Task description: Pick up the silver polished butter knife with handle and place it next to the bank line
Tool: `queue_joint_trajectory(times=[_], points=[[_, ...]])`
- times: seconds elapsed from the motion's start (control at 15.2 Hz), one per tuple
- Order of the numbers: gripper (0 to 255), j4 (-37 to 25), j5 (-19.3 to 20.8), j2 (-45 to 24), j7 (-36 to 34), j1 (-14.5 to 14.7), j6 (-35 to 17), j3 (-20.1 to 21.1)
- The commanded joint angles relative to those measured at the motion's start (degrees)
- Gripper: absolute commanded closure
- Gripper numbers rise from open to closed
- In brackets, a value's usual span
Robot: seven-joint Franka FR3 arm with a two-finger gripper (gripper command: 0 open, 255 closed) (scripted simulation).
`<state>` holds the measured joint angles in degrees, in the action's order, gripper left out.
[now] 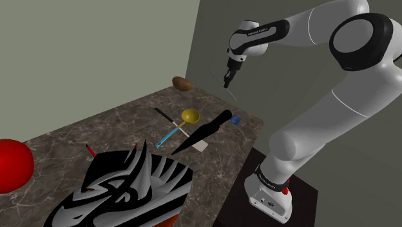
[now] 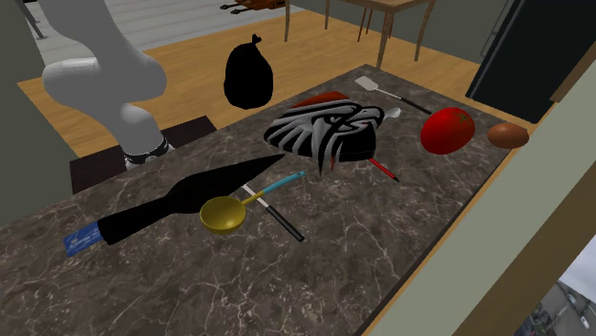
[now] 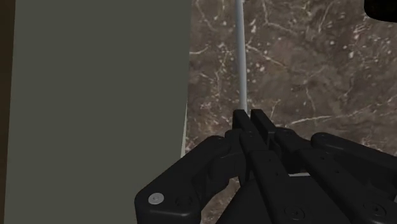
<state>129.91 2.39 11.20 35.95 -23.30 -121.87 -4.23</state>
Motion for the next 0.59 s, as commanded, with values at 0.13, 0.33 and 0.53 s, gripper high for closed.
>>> queue_joint_trajectory(times=[0.13, 0.33, 0.53], points=[[0, -1.1, 0.0, -8.9, 0.8, -1.5, -2.2, -2.7], [0, 1.3, 0.0, -8.2, -0.8, -1.6, -3.9, -1.3], [0, -2.0, 0.0, -5.7, -0.8, -2.2, 2.0, -0.5]])
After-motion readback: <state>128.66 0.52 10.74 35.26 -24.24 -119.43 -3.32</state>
